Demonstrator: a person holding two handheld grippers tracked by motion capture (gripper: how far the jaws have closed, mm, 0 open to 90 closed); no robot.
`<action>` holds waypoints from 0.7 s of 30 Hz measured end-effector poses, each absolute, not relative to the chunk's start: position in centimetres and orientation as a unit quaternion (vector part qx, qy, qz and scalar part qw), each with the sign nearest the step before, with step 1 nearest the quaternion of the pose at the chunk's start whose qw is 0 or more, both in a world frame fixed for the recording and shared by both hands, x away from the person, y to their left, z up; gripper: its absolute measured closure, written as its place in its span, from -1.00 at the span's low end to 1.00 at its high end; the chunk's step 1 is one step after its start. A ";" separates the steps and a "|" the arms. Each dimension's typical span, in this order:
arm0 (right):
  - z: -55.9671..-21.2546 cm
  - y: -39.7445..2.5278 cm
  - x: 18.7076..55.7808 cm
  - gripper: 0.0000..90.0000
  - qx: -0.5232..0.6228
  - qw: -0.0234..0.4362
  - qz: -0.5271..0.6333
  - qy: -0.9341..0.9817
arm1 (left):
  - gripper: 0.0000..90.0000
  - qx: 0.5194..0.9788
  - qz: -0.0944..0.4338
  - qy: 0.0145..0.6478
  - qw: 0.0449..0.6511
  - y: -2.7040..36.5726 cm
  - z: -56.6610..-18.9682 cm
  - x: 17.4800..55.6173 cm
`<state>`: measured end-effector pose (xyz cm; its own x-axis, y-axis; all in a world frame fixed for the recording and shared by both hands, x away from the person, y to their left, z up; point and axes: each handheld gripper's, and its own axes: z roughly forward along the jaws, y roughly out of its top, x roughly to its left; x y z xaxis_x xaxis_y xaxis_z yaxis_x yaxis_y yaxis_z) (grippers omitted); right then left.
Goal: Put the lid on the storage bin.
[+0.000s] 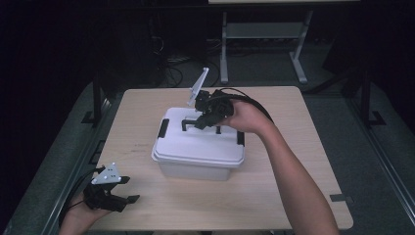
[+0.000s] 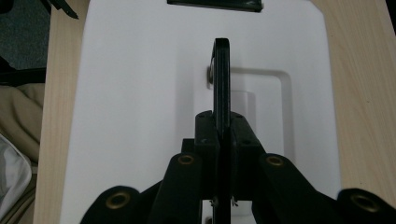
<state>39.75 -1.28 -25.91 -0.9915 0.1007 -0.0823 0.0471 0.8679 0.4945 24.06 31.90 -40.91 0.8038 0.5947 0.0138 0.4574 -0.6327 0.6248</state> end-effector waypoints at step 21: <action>-27.6 0.8 41.1 0.86 0.035 0.040 0.251 0.966 | -0.40 0.896 0.110 0.296 0.312 32.2 -41.0 24.1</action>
<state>41.06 0.77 -27.57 -0.9943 0.0877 -0.0603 0.0472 0.8711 0.4888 24.12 32.17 -41.01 0.8005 0.5993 0.0118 0.4621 -0.6296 0.6246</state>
